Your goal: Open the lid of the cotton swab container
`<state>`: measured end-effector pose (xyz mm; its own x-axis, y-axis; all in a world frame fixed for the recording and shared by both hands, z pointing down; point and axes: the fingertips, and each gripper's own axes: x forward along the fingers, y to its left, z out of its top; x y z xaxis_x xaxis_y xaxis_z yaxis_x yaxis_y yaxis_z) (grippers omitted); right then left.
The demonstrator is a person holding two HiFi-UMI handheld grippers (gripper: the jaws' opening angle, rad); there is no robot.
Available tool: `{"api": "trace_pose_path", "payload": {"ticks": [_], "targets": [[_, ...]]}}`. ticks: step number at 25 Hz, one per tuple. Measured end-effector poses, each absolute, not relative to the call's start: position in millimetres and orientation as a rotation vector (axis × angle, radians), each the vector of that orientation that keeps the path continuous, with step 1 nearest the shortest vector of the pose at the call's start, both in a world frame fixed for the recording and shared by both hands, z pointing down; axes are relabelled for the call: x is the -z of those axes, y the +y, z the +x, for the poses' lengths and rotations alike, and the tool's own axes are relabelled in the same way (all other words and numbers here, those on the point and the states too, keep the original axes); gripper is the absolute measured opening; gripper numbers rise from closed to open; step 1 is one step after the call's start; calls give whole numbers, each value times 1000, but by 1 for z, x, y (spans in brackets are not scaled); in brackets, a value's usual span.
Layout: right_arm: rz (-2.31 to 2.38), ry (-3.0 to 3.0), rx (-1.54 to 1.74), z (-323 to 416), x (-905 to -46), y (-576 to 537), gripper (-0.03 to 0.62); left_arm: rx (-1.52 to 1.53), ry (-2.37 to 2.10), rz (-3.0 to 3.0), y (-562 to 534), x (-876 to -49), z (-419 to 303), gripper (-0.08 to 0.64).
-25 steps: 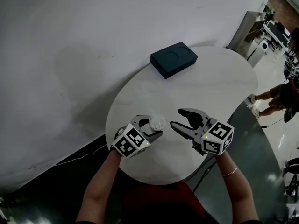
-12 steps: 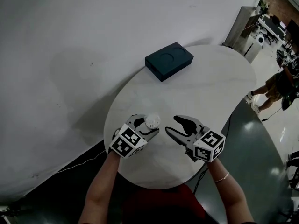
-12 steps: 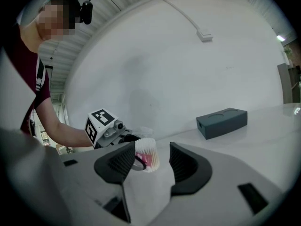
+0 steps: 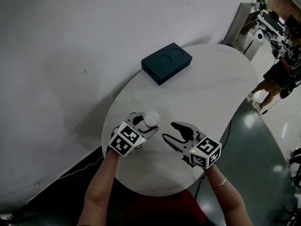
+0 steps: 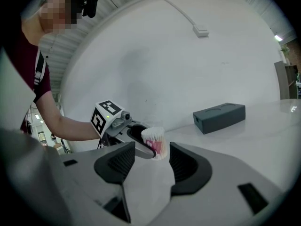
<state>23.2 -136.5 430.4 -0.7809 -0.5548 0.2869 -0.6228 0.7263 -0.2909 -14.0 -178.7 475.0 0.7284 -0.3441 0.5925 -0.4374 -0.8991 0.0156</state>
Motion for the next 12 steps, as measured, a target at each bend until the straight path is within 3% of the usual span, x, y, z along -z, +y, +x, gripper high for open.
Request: {"api": "trace_pose_path", "payload": {"ticks": [12], "targets": [[1000,-2734,-627,19,-448,-155,241,-890,-676,2756,-223,-493,-6,253]]}}
